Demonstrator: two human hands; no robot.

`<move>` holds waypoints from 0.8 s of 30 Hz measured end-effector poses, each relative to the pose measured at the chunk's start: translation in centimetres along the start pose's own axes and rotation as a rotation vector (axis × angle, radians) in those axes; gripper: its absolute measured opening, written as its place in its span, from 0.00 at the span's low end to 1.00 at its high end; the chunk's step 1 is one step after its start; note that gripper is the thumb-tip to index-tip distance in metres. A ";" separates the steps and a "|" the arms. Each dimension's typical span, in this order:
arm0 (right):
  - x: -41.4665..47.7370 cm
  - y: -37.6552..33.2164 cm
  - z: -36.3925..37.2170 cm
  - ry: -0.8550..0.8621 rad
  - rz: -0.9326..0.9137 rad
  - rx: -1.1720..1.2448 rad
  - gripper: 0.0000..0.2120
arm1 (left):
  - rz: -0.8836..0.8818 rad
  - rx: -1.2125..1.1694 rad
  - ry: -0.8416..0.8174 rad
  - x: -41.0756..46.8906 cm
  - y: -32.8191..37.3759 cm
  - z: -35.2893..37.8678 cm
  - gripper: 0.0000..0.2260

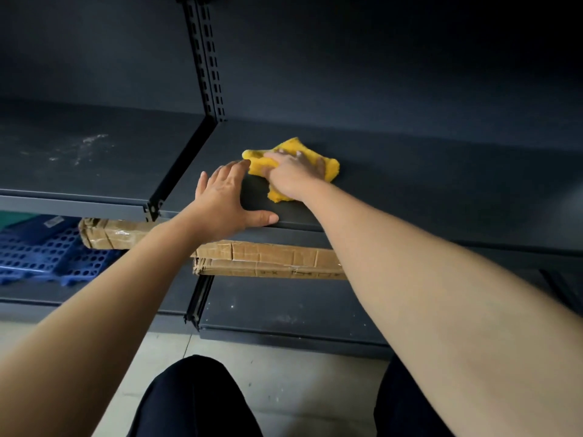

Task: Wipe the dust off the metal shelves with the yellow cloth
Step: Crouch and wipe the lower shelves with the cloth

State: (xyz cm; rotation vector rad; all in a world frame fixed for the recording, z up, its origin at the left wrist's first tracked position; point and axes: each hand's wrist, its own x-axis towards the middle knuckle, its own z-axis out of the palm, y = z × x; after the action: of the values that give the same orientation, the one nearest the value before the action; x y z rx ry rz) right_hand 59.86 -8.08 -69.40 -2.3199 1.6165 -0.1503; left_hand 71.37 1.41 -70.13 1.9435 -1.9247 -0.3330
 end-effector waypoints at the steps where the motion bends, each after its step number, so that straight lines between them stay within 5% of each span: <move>1: 0.0 -0.3 0.2 -0.009 -0.030 0.005 0.23 | -0.011 -0.010 0.000 -0.2 -0.3 0.0 0.45; 15: -1.8 1.8 -0.6 -0.020 -0.114 0.007 0.23 | 0.001 0.008 0.023 1.7 3.0 1.1 0.48; 24: -4.1 14.0 -4.4 0.029 0.040 0.015 0.22 | 0.034 0.007 -0.088 3.8 12.0 4.3 0.46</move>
State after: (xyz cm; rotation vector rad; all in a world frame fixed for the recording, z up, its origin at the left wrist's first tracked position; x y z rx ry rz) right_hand 44.65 -9.59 -69.19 -2.2824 1.6689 -0.1880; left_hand 58.85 -2.69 -68.46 1.9282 -2.0142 -0.4093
